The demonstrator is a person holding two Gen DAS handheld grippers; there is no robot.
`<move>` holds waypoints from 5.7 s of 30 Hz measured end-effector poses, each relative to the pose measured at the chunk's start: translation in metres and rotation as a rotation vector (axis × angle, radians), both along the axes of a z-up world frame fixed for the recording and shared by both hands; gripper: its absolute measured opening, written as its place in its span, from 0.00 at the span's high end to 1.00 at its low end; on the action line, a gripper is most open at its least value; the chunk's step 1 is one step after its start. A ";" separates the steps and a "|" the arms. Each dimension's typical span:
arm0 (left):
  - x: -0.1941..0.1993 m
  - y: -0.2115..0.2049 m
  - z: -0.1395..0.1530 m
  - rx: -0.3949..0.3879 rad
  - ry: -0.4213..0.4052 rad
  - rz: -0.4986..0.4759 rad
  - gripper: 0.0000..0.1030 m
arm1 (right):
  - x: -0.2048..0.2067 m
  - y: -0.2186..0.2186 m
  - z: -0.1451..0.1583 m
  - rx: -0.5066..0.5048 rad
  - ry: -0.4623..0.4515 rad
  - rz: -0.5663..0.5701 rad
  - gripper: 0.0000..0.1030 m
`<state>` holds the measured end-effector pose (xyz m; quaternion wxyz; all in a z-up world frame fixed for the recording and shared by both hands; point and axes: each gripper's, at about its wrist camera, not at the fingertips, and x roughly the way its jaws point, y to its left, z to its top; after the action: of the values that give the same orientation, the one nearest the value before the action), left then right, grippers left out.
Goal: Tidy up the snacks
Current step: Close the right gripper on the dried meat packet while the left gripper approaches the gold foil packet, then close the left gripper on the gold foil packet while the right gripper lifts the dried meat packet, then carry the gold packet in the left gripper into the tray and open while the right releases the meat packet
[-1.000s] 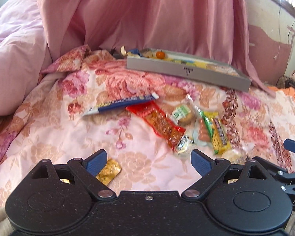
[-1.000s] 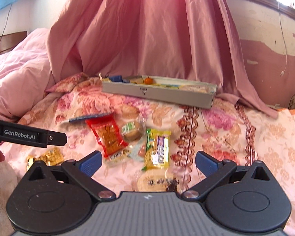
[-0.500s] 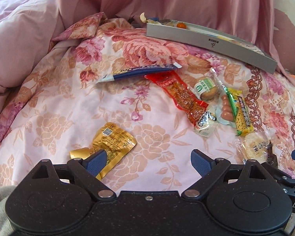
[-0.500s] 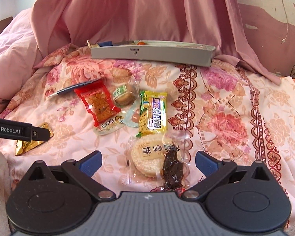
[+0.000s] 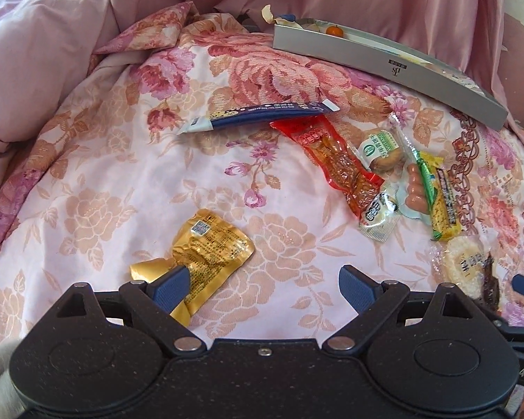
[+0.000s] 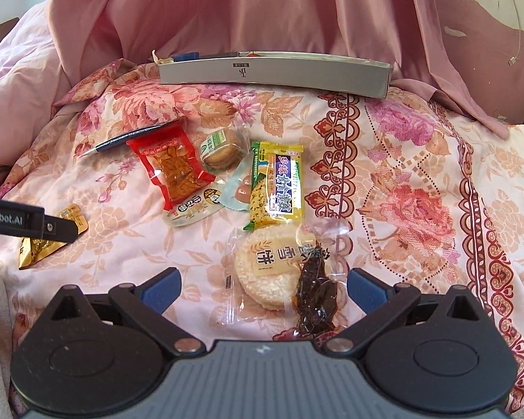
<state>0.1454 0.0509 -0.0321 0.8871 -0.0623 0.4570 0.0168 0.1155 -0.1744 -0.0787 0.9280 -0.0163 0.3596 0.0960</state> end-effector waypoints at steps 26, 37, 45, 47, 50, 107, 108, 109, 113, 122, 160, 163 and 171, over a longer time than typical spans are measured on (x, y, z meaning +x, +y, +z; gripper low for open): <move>0.074 0.026 -0.036 0.126 0.325 -0.260 0.15 | 0.023 -0.007 -0.022 0.060 0.111 -0.034 0.12; 0.062 -0.015 -0.036 0.004 0.302 -0.308 0.17 | 0.014 0.009 -0.019 0.062 0.091 0.071 0.29; 0.050 -0.002 -0.012 0.019 0.288 -0.419 0.21 | 0.004 0.010 -0.009 0.023 0.112 0.120 0.13; 0.046 0.003 -0.010 0.048 0.301 -0.439 0.21 | 0.004 0.013 -0.010 -0.019 0.131 0.130 0.13; 0.040 0.004 -0.013 0.112 0.309 -0.491 0.20 | 0.004 0.017 -0.016 -0.047 0.159 0.149 0.17; 0.102 0.038 -0.033 0.007 0.418 -0.388 0.27 | 0.037 0.059 -0.020 0.065 0.132 0.367 0.30; 0.101 0.036 -0.035 0.022 0.405 -0.385 0.26 | 0.035 0.061 -0.020 0.023 0.125 0.382 0.28; 0.099 0.033 -0.036 0.043 0.388 -0.383 0.26 | 0.034 0.062 -0.020 -0.004 0.117 0.389 0.28; 0.091 0.025 -0.036 0.080 0.329 -0.349 0.26 | 0.035 0.062 -0.025 -0.012 0.130 0.388 0.36; 0.058 0.008 -0.030 0.023 0.276 -0.252 0.55 | 0.021 0.063 -0.023 -0.031 0.087 0.387 0.50; 0.108 -0.072 0.080 -0.068 -0.339 0.016 0.57 | 0.064 0.017 0.059 -0.235 -0.606 0.137 0.51; 0.137 -0.074 0.091 -0.101 -0.348 0.039 0.57 | 0.091 0.007 0.067 -0.233 -0.656 0.101 0.51; 0.208 -0.085 0.097 -0.124 -0.364 0.055 0.57 | 0.152 -0.018 0.077 -0.191 -0.689 0.015 0.51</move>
<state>0.3531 -0.0345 0.0650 0.9488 -0.1311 0.2875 0.0014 0.2679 -0.1920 -0.0021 0.9884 -0.1367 0.0327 0.0575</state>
